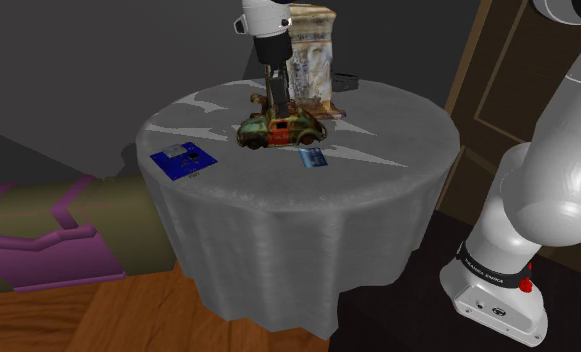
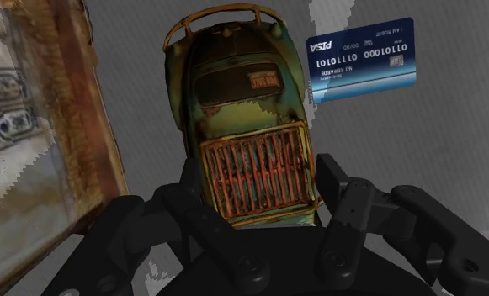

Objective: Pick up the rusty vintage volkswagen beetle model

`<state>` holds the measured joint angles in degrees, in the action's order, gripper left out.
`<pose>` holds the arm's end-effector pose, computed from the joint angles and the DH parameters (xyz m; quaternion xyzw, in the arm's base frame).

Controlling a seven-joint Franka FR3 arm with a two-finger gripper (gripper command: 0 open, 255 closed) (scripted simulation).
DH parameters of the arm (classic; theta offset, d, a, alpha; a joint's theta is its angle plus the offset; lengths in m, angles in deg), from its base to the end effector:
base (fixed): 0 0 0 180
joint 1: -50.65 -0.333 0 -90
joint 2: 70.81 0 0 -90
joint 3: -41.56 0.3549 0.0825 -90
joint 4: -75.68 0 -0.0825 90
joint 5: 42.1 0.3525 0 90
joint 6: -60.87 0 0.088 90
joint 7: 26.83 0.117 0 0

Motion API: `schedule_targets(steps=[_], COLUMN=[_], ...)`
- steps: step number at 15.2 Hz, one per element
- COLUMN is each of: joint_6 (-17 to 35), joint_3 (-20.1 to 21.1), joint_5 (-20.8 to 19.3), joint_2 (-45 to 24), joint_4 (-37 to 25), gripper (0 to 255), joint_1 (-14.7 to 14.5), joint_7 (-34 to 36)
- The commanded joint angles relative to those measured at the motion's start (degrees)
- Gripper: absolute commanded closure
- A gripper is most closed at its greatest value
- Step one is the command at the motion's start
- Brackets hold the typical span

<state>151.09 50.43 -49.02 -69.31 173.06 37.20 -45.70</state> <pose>0.4753 0.1811 0.6115 0.9320 0.3535 -0.0475 0.0637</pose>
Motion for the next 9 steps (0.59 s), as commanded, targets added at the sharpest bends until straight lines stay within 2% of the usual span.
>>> schedule_targets(steps=[1, 9], joint_6=[0.1, -6.4], joint_3=[0.0, 0.2], joint_5=[0.0, -0.2], joint_2=[0.0, -1.4], joint_4=[0.1, -7.8], gripper=[255, 255], joint_1=[0.0, -0.1], joint_7=[0.1, -0.4])
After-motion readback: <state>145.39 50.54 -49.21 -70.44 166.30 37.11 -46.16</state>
